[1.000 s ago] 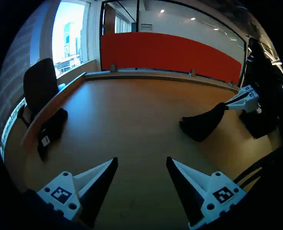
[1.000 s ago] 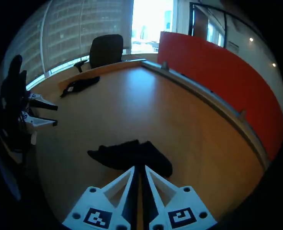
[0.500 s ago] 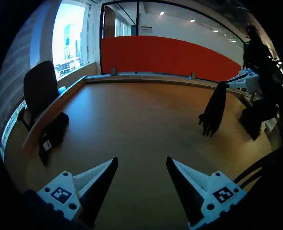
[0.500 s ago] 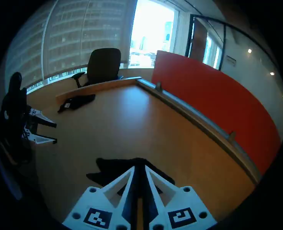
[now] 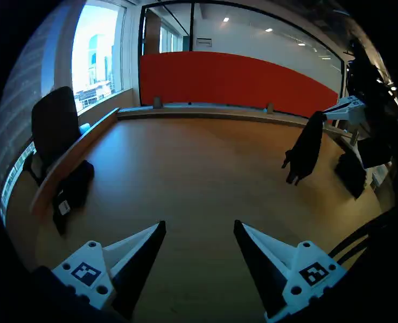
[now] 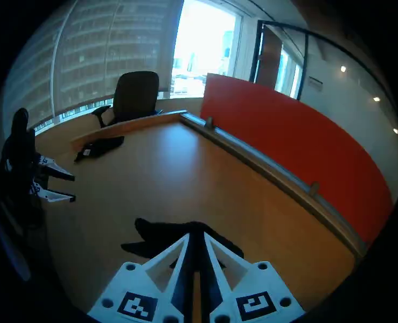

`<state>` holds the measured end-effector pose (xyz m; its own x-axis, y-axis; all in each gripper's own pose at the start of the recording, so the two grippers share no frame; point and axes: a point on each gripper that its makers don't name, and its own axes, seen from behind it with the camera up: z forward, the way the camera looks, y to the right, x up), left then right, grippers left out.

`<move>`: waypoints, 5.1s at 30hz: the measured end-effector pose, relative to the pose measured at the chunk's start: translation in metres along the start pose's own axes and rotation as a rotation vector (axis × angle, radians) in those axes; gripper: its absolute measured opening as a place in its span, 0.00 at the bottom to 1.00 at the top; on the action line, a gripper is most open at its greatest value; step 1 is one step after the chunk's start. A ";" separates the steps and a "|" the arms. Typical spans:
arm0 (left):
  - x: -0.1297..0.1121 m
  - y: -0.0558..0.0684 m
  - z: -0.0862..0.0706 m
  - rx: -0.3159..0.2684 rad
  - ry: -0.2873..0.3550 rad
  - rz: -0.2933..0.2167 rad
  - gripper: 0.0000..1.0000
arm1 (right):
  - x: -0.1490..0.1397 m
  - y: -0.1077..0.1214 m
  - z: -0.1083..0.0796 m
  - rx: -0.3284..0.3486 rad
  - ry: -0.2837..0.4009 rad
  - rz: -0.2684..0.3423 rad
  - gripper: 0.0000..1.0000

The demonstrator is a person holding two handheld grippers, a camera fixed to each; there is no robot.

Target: Fold towel

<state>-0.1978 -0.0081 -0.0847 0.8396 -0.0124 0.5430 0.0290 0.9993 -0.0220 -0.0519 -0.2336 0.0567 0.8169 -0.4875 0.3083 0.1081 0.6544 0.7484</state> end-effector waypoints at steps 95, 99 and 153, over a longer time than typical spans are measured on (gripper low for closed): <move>0.023 0.034 0.014 -0.005 -0.022 0.056 0.94 | -0.162 0.303 -0.196 -0.406 -0.182 0.276 0.05; 0.024 0.036 0.013 -0.009 -0.022 0.060 0.94 | -0.173 0.299 -0.205 -0.412 -0.191 0.287 0.05; 0.021 0.038 0.005 -0.022 -0.030 0.090 0.93 | -0.366 0.233 -0.268 -0.498 -0.464 0.535 0.05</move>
<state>-0.1823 0.0297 -0.0697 0.8227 0.0787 0.5629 -0.0334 0.9954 -0.0903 -0.1735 0.2524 -0.0393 0.5267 -0.1572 0.8354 0.0996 0.9874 0.1230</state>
